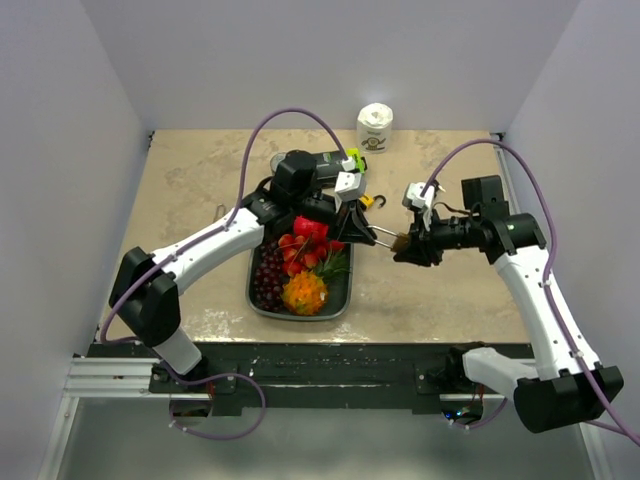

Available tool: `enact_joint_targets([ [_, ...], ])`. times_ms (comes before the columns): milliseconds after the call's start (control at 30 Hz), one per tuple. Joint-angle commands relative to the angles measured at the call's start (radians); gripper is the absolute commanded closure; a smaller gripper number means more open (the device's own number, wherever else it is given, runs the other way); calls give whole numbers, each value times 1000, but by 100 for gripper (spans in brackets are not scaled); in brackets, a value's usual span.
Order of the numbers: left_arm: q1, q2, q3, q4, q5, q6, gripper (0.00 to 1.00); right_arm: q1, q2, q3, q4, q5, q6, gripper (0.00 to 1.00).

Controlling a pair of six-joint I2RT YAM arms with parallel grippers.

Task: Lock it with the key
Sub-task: Lock the lock.

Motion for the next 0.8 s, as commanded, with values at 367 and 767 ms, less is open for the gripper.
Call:
enact_joint_targets([
  [367,-255,49,-97,451,138,-152,100,157,45,-34,519,-250,168,100],
  [767,-236,37,-95,429,97,-161,100,197,28,-29,466,-240,137,100],
])
